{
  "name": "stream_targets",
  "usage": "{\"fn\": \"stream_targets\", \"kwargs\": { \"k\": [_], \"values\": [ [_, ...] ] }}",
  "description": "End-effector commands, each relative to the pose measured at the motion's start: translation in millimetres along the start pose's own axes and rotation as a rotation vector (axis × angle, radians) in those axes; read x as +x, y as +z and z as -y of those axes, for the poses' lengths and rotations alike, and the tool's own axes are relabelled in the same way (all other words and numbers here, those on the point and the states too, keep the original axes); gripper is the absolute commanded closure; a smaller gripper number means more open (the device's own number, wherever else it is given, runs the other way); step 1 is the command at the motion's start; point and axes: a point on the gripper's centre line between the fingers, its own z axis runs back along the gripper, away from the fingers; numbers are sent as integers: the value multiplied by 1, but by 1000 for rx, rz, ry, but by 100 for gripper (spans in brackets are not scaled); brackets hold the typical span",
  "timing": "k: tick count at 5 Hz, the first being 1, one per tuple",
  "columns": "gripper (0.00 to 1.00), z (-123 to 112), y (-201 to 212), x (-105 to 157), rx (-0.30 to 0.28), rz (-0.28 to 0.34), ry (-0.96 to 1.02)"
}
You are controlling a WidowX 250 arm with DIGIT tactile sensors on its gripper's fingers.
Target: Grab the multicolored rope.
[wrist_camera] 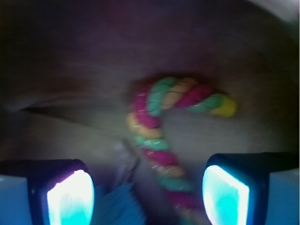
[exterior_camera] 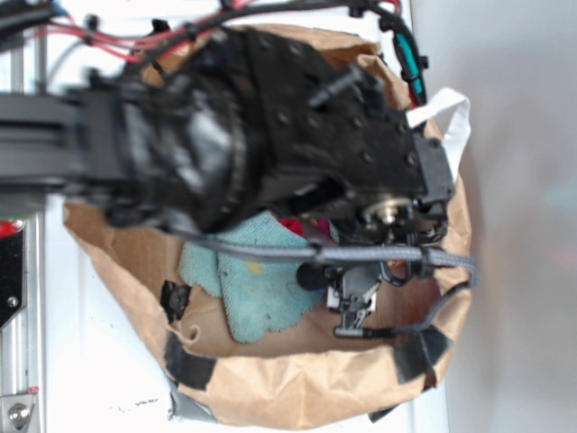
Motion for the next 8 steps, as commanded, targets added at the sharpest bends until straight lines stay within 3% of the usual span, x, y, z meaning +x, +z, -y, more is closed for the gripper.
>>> {"fn": "stream_targets", "kwargs": {
  "k": [1,4,5,8],
  "values": [
    [0,-9,-7,13,68,42,-8],
    [0,2,-18,-1,64,-7,-61],
    [100,3,-16,-4,70,-3,-49],
    [100,0,-17,-4,61,-5,-29]
  ]
}}
